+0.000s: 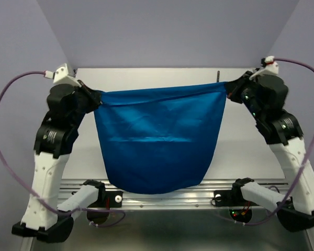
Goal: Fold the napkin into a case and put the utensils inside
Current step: Flatten out the napkin at the center of the board.
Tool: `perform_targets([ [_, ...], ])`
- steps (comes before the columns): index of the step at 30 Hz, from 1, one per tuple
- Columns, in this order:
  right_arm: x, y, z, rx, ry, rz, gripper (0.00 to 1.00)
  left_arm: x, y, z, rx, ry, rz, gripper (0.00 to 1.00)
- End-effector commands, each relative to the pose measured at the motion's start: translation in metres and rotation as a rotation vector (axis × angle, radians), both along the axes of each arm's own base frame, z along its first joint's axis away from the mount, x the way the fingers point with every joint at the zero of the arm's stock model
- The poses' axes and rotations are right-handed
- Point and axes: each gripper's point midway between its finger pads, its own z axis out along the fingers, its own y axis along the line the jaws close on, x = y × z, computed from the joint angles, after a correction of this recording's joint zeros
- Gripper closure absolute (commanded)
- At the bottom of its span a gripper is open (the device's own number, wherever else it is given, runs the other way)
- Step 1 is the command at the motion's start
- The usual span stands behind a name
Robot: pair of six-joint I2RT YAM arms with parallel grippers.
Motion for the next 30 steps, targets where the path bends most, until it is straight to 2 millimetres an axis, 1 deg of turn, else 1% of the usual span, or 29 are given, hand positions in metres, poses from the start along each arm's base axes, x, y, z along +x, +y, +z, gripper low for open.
perform_targets([
  [1, 0.058, -0.003, -0.035, -0.088, 0.042, -0.090, 0.99, 0.051, 0.001, -0.041, 0.029, 0.067, 0.050, 1.00],
  [2, 0.067, 0.000, -0.044, -0.104, 0.057, -0.090, 0.99, 0.067, 0.002, -0.058, 0.037, 0.106, 0.060, 1.00],
  [3, 0.079, 0.002, -0.048, -0.111, 0.049, -0.093, 0.99, 0.074, 0.003, -0.074, 0.041, 0.140, 0.067, 1.00],
  [4, 0.096, 0.007, -0.070, -0.143, 0.094, -0.091, 0.99, 0.082, 0.002, -0.084, 0.040, 0.159, 0.061, 1.00],
  [5, 0.105, 0.009, -0.079, -0.157, 0.110, -0.094, 0.99, 0.091, 0.004, -0.089, 0.037, 0.158, 0.071, 1.00],
  [6, 0.116, 0.013, -0.084, -0.164, 0.108, -0.092, 0.99, 0.103, 0.008, -0.111, 0.042, 0.208, 0.080, 1.00],
  [7, 0.125, 0.015, -0.092, -0.174, 0.117, -0.092, 0.99, 0.111, 0.009, -0.121, 0.041, 0.229, 0.081, 1.00],
  [8, 0.142, 0.020, -0.114, -0.202, 0.157, -0.088, 0.99, 0.124, 0.008, -0.140, 0.044, 0.272, 0.080, 1.00],
  [9, 0.153, 0.024, -0.120, -0.207, 0.156, -0.084, 0.99, 0.132, 0.013, -0.149, 0.044, 0.291, 0.089, 1.00],
  [10, 0.162, 0.026, -0.130, -0.225, 0.170, -0.081, 0.99, 0.138, 0.012, -0.159, 0.038, 0.315, 0.078, 1.00],
  [11, 0.180, 0.033, -0.148, -0.239, 0.195, -0.075, 0.99, 0.149, 0.012, -0.177, 0.037, 0.357, 0.078, 1.00],
  [14, 0.205, 0.042, -0.171, -0.273, 0.226, -0.058, 0.99, 0.168, 0.014, -0.197, 0.030, 0.397, 0.071, 1.00],
  [15, 0.221, 0.046, -0.183, -0.284, 0.239, -0.060, 0.99, 0.177, 0.015, -0.209, 0.039, 0.425, 0.071, 1.00],
  [16, 0.229, 0.049, -0.190, -0.290, 0.247, -0.058, 0.99, 0.183, 0.012, -0.213, 0.025, 0.433, 0.046, 1.00],
  [17, 0.245, 0.049, -0.199, -0.291, 0.257, -0.060, 0.99, 0.194, 0.012, -0.218, 0.030, 0.444, 0.039, 1.00],
  [18, 0.245, 0.051, -0.198, -0.287, 0.251, -0.052, 0.99, 0.200, 0.013, -0.220, 0.030, 0.447, 0.042, 1.00],
  [19, 0.260, 0.052, -0.207, -0.281, 0.260, -0.051, 0.99, 0.206, 0.017, -0.222, 0.031, 0.453, 0.042, 1.00],
  [20, 0.268, 0.051, -0.210, -0.272, 0.262, -0.053, 0.99, 0.218, 0.019, -0.227, 0.029, 0.467, 0.041, 1.00],
  [21, 0.275, 0.056, -0.212, -0.266, 0.260, -0.037, 0.99, 0.224, 0.021, -0.229, 0.024, 0.470, 0.038, 1.00],
  [22, 0.289, 0.054, -0.217, -0.258, 0.259, -0.044, 0.99, 0.230, 0.021, -0.231, 0.018, 0.475, 0.031, 1.00],
  [23, 0.295, 0.057, -0.218, -0.253, 0.255, -0.041, 0.99, 0.236, 0.023, -0.232, 0.014, 0.475, 0.032, 1.00],
  [24, 0.300, 0.061, -0.219, -0.247, 0.252, -0.030, 0.99, 0.246, 0.026, -0.235, 0.011, 0.477, 0.032, 1.00],
  [26, 0.316, 0.054, -0.224, -0.230, 0.250, -0.046, 0.99, 0.259, 0.027, -0.238, 0.014, 0.479, 0.024, 1.00],
  [28, 0.320, 0.061, -0.225, -0.206, 0.249, -0.021, 1.00, 0.264, 0.027, -0.240, 0.020, 0.482, 0.019, 1.00],
  [29, 0.323, 0.056, -0.225, -0.200, 0.249, -0.026, 0.99, 0.266, 0.025, -0.240, 0.020, 0.480, 0.011, 1.00],
  [30, 0.321, 0.056, -0.226, -0.198, 0.253, -0.022, 0.99, 0.268, 0.038, -0.242, 0.009, 0.486, 0.030, 1.00],
])
